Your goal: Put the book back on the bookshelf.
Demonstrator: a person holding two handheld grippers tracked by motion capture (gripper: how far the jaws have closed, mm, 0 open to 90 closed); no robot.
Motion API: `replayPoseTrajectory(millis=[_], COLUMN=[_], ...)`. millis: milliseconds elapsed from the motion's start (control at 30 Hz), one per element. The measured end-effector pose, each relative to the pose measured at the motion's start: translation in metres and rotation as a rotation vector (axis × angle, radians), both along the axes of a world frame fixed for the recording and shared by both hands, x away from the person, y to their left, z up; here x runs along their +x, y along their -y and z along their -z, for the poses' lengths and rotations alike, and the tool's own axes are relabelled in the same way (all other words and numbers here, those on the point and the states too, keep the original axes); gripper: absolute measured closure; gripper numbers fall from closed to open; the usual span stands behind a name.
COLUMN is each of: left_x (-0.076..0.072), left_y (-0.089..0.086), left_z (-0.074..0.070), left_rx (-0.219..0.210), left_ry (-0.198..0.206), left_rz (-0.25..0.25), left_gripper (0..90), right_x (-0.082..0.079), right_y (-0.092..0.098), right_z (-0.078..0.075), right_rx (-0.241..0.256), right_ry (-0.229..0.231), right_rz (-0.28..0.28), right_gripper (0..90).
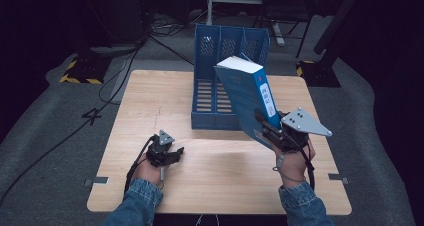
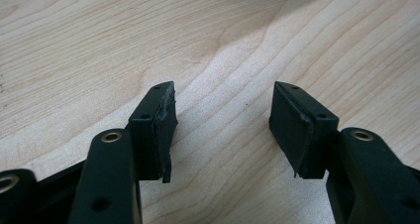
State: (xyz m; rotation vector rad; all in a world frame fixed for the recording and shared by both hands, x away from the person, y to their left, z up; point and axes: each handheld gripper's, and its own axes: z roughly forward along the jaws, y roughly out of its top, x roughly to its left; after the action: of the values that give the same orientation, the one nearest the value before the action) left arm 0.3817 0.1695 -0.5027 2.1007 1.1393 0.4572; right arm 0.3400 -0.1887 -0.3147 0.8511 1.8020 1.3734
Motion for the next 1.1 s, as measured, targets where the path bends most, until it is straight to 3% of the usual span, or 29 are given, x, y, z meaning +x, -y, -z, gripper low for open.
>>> replayPoseTrajectory(millis=[367, 1000, 1100], left_x=[0.006, 0.008, 0.008], left_y=[0.002, 0.002, 0.002], left_z=[0.001, 0.0, 0.0], left_rx=[-0.006, -0.011, -0.013], left_ry=[0.004, 0.004, 0.0], left_rz=[-0.008, -0.008, -0.005], left_gripper=[43.4, 43.4, 43.4], right_x=[0.025, 0.077, 0.087], right_y=[0.009, 0.014, 0.015], right_z=[-0.024, -0.031, -0.031], right_rx=[0.02, 0.071, 0.098], right_ry=[0.026, 0.007, -0.003], right_rz=[0.066, 0.135, 0.139], right_gripper=[62.5, 62.4, 62.4])
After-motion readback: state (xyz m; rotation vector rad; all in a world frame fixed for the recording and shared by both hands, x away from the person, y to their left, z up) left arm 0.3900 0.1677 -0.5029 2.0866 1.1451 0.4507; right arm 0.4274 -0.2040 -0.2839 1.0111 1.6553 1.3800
